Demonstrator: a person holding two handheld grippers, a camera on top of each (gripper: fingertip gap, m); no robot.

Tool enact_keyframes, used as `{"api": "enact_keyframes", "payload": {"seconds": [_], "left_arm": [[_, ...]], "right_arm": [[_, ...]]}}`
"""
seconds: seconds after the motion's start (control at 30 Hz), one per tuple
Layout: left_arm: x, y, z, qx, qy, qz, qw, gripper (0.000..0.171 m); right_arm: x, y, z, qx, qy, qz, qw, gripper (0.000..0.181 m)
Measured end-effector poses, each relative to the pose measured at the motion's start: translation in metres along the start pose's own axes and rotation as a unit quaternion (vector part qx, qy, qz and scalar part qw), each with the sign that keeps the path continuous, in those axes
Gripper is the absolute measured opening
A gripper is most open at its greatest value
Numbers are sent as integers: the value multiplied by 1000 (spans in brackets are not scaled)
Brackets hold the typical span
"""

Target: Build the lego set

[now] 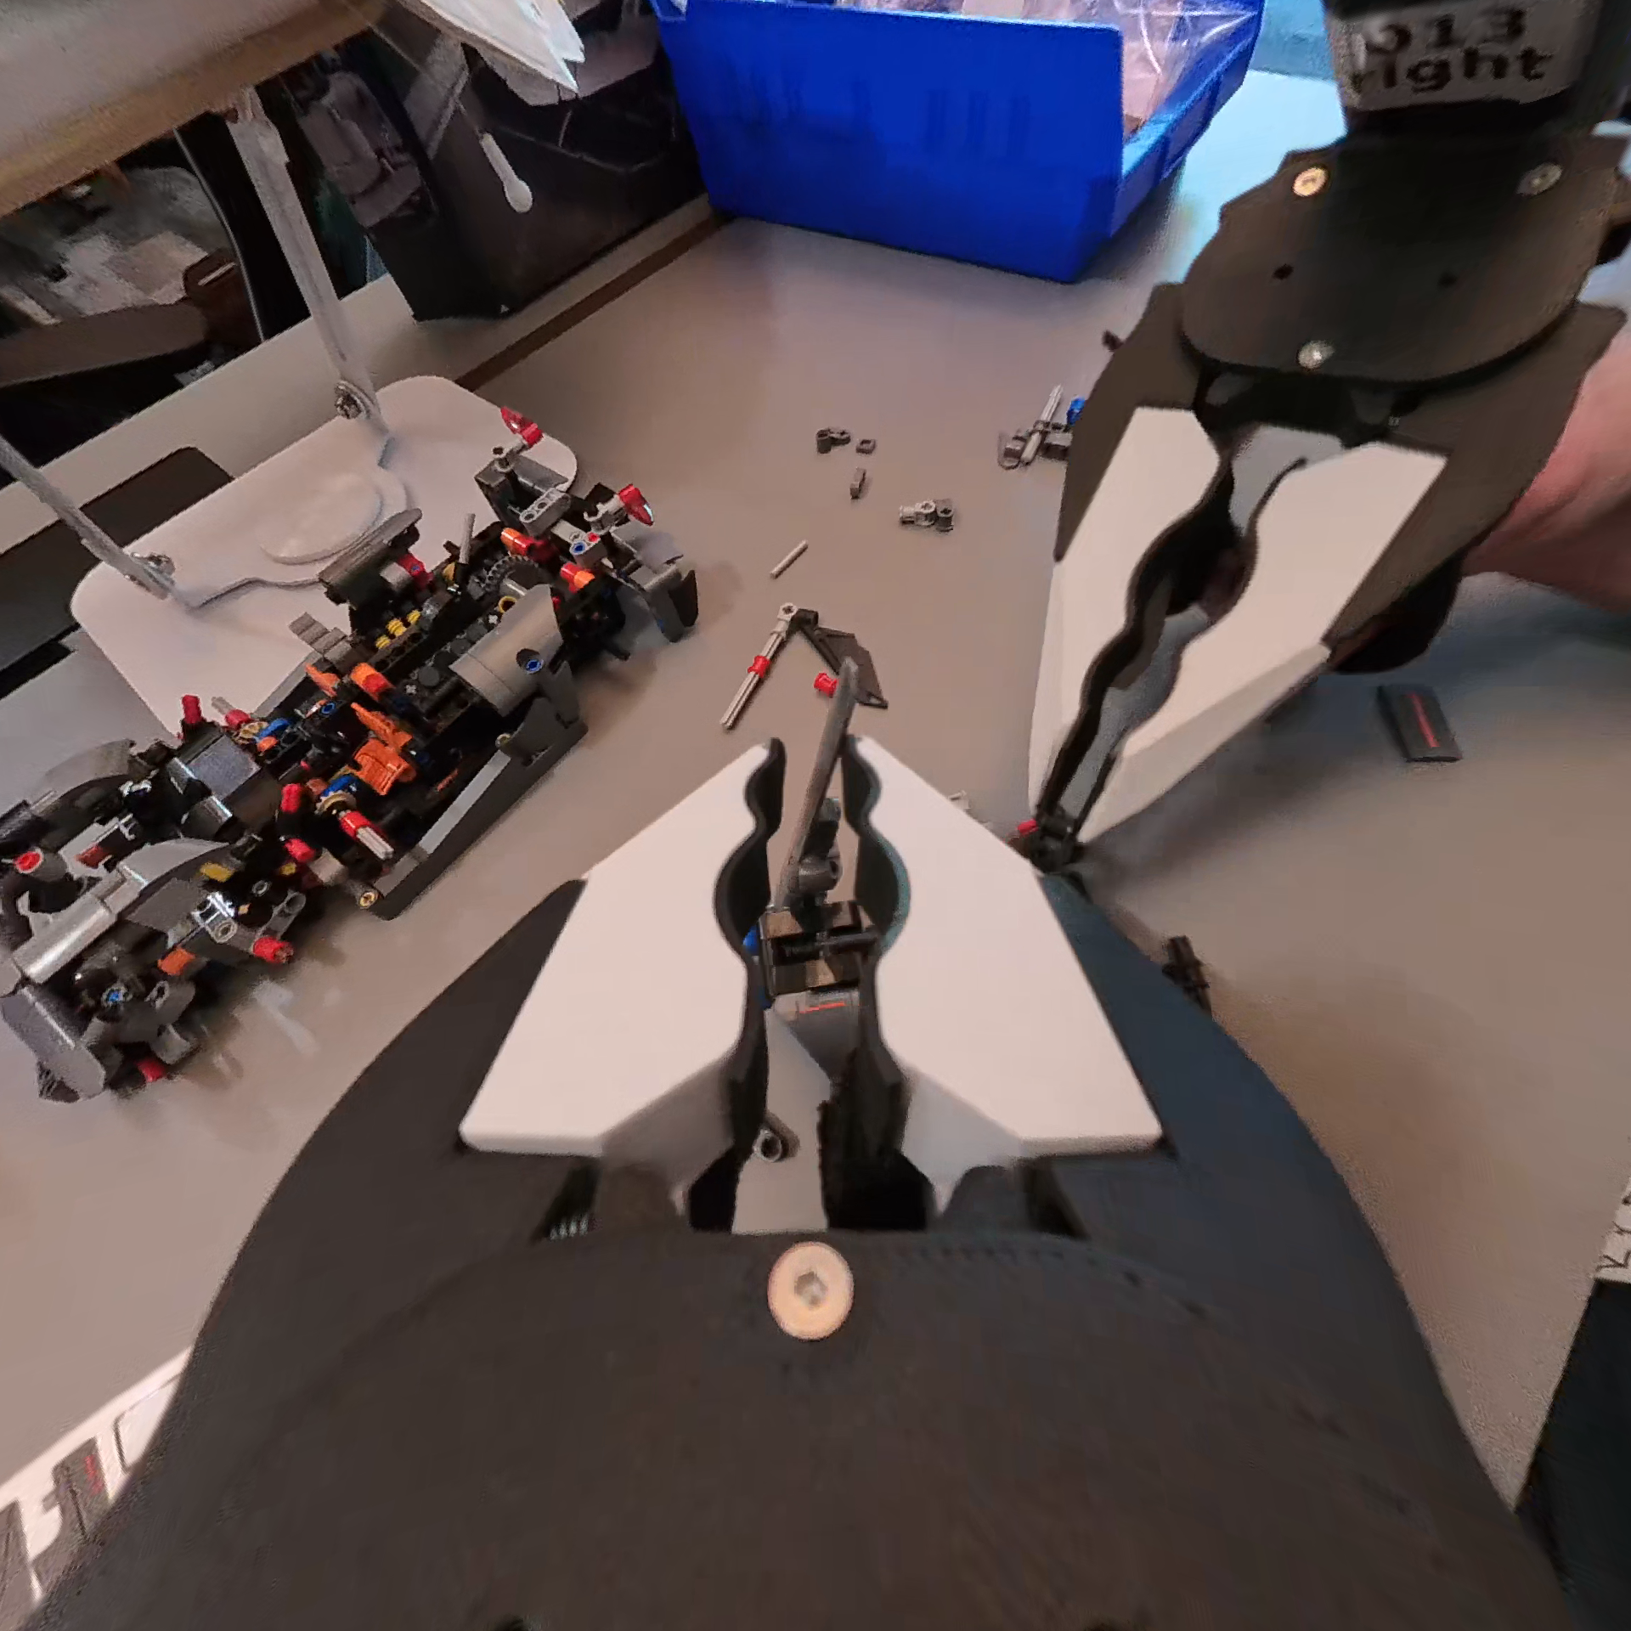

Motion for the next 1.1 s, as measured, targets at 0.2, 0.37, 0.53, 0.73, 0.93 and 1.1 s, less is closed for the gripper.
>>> {"api": "enact_keyframes", "payload": {"seconds": [0.2, 0.37, 0.53, 0.73, 0.93, 1.1], "left_arm": [[-1, -13, 3, -9, -2, -41, 999, 0], [-7, -26, 8, -22, -2, -99, 995, 0], [-11, -32, 10, -39, 6, -132, 991, 0], [-17, -43, 9, -43, 28, -170, 984, 0], [-27, -56, 6, -56, 64, -242, 967, 0], [-39, -65, 1, -50, 87, -294, 951, 0]], "right_arm": [[-10, 2, 14, -13, -37, 2, 999, 5], [-7, 5, 12, -13, -24, 10, 1000, 5], [-3, 2, 9, -5, -8, 2, 1000, 5], [10, -2, -3, 10, 39, -6, 999, 5], [19, 3, -19, 10, 76, 3, 997, 5], [25, 3, -27, 16, 104, 13, 994, 5]]}}
Point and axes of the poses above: each gripper's, where its closed fingertips meet, z out along the fingers, x out of its top, y = z × x across the jaws, the point moved 3 cm from there along -z, back along the fingers, and after that the axes turned 7 degrees about z, right-handed, at the moved point
